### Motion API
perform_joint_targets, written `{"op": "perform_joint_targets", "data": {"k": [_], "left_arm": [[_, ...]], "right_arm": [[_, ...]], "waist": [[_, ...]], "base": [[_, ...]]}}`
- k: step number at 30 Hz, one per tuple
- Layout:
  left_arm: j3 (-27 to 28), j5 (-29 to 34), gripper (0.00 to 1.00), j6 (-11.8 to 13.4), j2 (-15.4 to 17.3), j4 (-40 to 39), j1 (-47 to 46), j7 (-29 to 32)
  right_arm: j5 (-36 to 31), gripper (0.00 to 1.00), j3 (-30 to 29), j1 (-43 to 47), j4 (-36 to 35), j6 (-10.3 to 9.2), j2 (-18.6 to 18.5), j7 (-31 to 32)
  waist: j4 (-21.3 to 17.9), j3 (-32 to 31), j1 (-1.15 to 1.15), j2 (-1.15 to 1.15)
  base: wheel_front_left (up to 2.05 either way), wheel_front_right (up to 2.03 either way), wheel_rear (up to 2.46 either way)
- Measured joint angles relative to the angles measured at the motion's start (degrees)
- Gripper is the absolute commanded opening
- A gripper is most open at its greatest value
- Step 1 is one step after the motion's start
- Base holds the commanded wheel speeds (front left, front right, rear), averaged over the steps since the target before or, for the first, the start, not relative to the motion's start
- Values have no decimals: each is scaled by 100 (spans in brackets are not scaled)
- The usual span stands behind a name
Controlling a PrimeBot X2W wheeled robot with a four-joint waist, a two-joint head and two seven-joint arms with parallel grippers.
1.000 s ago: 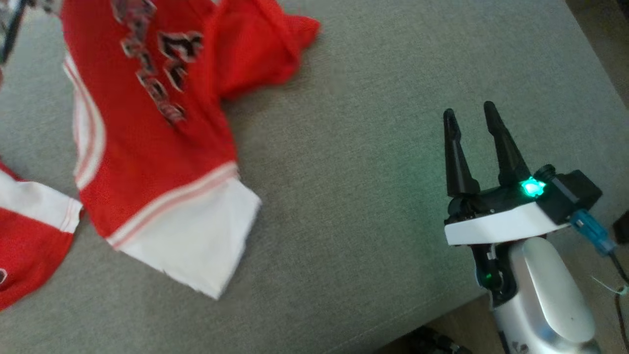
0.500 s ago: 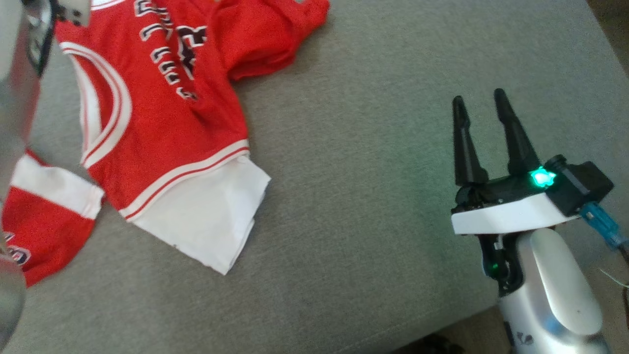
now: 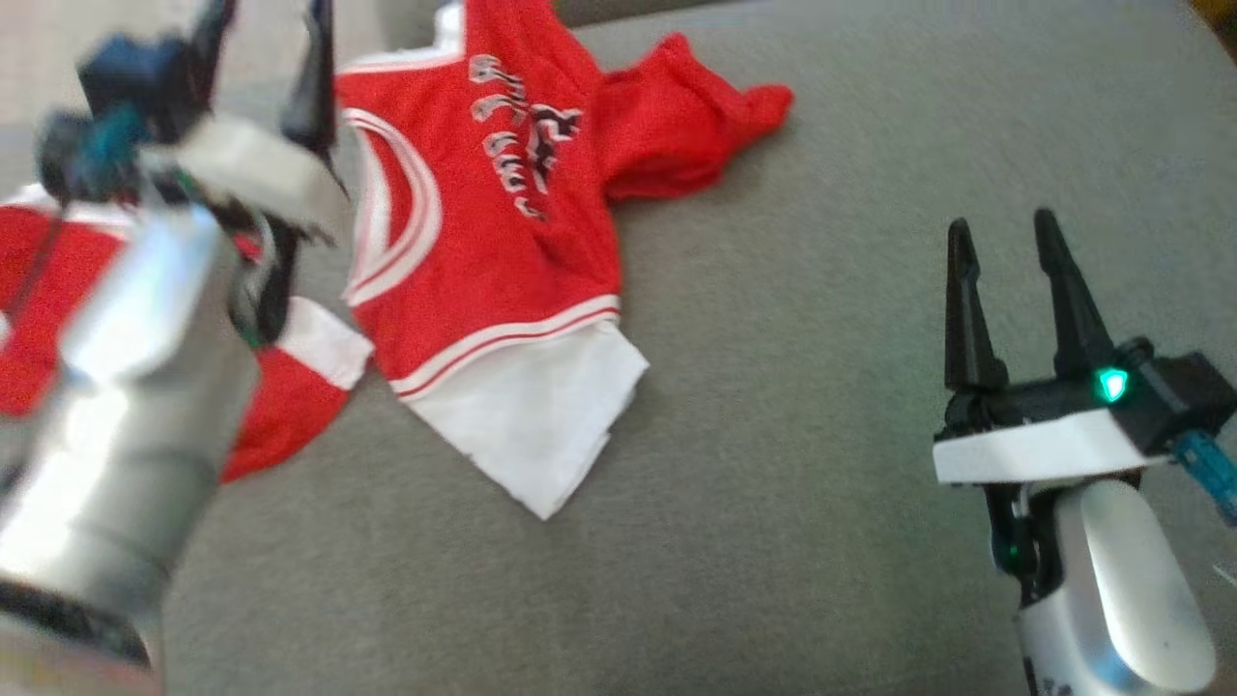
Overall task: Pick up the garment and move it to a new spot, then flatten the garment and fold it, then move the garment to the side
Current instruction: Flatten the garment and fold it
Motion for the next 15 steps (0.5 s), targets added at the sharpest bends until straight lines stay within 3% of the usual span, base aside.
{"op": "perform_joint_targets", "data": {"k": [8, 15], "left_arm": [[1106, 238, 100, 399, -58, -2160, 2693, -1], [1830, 1066, 100, 573, -504, -3375, 4463, -1]], "right_arm": [[-42, 100, 10, 398, 92, 0, 1, 1], [22, 100, 71, 667, 159, 0, 2, 1]], "waist": [[540, -554, -1, 0], [777, -799, 0, 0]], "base": [[0, 0, 0], [0, 0, 0]]}}
